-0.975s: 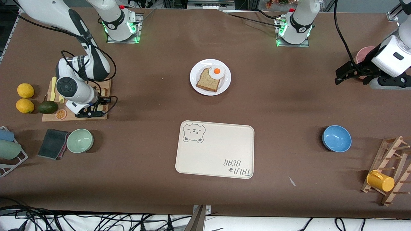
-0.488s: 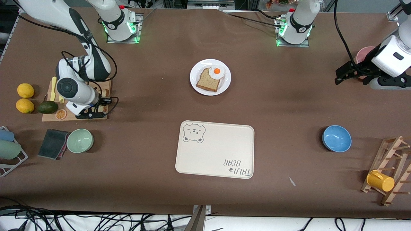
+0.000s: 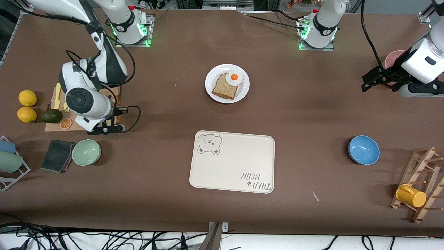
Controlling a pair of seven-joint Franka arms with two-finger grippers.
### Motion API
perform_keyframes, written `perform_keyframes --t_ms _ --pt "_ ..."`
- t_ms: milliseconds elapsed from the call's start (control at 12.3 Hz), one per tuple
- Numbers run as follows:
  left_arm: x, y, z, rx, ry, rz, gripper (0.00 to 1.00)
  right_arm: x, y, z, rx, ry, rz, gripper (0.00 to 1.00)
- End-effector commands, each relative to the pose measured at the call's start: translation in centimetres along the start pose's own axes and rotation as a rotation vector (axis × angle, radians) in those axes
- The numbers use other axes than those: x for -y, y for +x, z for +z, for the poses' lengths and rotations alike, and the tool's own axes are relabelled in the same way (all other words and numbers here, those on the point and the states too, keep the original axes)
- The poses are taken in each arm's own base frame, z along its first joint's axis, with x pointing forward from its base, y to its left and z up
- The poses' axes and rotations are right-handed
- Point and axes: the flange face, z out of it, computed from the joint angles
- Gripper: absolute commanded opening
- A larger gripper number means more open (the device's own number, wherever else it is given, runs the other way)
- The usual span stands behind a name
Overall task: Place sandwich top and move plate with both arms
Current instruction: 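Carry the bread slice to the white plate with the right gripper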
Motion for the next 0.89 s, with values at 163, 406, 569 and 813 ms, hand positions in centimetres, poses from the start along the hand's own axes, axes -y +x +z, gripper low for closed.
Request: perform_keyframes --t_ms 163,406,569,813 --pt "-0.1 -0.3 -0.3 0.000 0.032 0.000 1.00 11.3 -2.5 -6.8 -0.008 0.143 0.060 0.00" --pt "-0.1 -0.3 -0.3 0.000 0.032 -0.002 1.00 20.1 -4.9 -9.4 -0.010 0.219 0.180 0.00" --pt "-0.1 -0.3 -0.3 0.000 0.032 0.000 1.00 26.6 -6.9 -9.6 -0.002 0.267 0.299 0.00" --pt "-0.1 -0.3 -0.4 -0.001 0.032 0.000 1.00 34.6 -9.3 -7.2 0.006 0.296 0.439 0.00"
